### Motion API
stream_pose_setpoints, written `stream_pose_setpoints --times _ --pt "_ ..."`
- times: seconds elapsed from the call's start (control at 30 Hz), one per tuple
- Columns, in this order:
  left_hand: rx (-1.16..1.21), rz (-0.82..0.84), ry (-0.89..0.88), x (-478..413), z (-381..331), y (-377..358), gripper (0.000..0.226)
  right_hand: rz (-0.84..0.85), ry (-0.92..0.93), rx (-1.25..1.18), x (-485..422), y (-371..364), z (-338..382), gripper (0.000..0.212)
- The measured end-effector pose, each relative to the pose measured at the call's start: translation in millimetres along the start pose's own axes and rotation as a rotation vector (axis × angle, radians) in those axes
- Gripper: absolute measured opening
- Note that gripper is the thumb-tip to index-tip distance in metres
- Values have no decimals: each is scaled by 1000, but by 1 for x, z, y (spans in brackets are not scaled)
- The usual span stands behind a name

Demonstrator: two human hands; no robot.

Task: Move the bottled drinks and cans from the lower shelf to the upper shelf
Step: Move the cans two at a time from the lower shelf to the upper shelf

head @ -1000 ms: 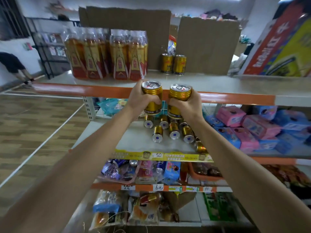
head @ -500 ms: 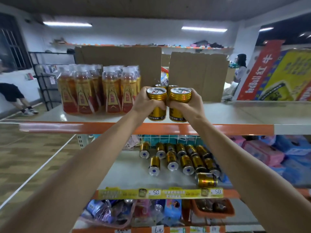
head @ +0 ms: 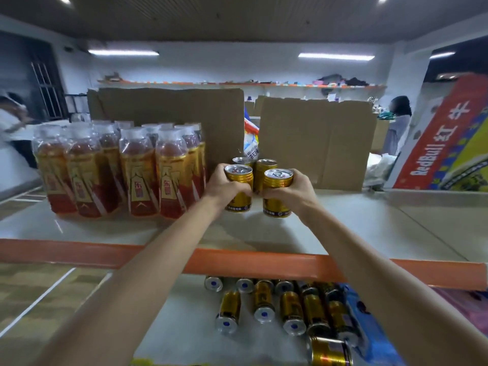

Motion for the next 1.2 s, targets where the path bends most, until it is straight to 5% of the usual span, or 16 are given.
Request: stream_pose_setpoints --times 0.3,0.7,0.8,0.9,1.03,1.2 --pt "-12 -5 2 -34 11 4 74 20 13 90 -39 -13 -10 53" --pt "49 32 29 -48 31 9 82 -7 -28 43 -41 -17 -23 69" --pt "35 40 5 -52 35 9 77 21 -41 23 -40 -18 -25 88" --pt "18 52 10 -55 40 11 83 61 -77 48 -42 -17 -31 71" --pt "-112 -10 51 -61 49 17 107 51 -109 116 -44 -13 -39 96" --pt "-166 -41 45 -60 48 19 105 37 -71 200 -35 -14 -31 85"
Point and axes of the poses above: each hand's wrist, its own x-axis away from the middle knuckle, its own y-axis out of the back of the hand, z = x × y, the point moved 6 cm from there along -x, towards the middle knuckle, and after that the axes turned 15 degrees about z, right-handed, at the moved point
